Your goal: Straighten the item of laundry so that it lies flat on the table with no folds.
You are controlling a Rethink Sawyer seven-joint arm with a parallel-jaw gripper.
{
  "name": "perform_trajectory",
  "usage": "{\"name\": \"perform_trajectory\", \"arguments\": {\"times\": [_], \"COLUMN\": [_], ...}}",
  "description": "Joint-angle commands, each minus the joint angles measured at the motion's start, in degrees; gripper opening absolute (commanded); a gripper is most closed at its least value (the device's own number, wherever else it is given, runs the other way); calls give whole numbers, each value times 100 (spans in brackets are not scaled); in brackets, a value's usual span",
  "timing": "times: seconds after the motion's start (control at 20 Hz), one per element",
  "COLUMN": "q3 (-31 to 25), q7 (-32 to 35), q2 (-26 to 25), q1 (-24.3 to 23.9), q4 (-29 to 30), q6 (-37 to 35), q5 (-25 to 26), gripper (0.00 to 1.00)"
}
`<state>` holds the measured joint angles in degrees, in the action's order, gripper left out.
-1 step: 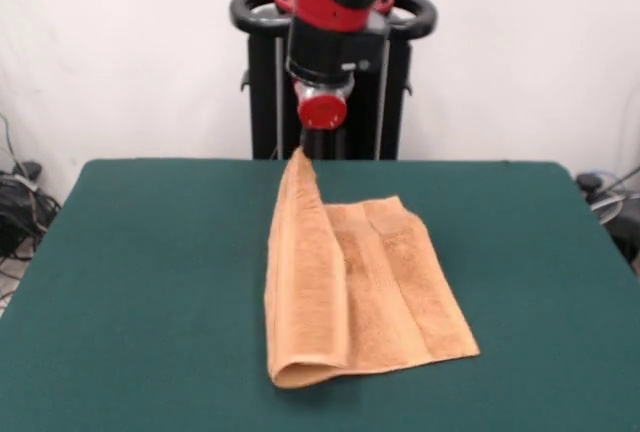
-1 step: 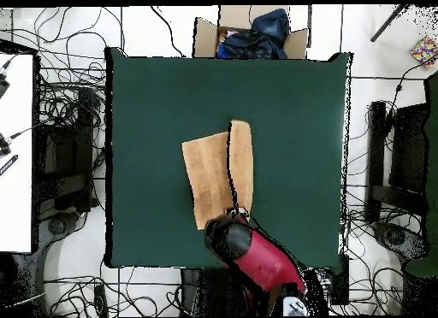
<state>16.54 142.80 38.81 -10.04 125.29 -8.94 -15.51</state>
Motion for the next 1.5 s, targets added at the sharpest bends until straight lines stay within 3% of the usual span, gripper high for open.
{"name": "perform_trajectory", "arguments": {"times": [0.05, 0.6, 0.85, 1.15, 1.5], "q3": [-537, -210, -54, 118, 98], "q7": [-353, -896, -368, 161, 270], "q2": [153, 447, -310, -903, -775], "q1": [-712, -2985, -3409, -3215, -3062], "q4": [1065, 918, 527, 286, 331], "q6": [731, 831, 1550, 2034, 1920], "q5": [1046, 4086, 5114, 5382, 5187], "gripper": [0, 0, 0, 0, 0]}}
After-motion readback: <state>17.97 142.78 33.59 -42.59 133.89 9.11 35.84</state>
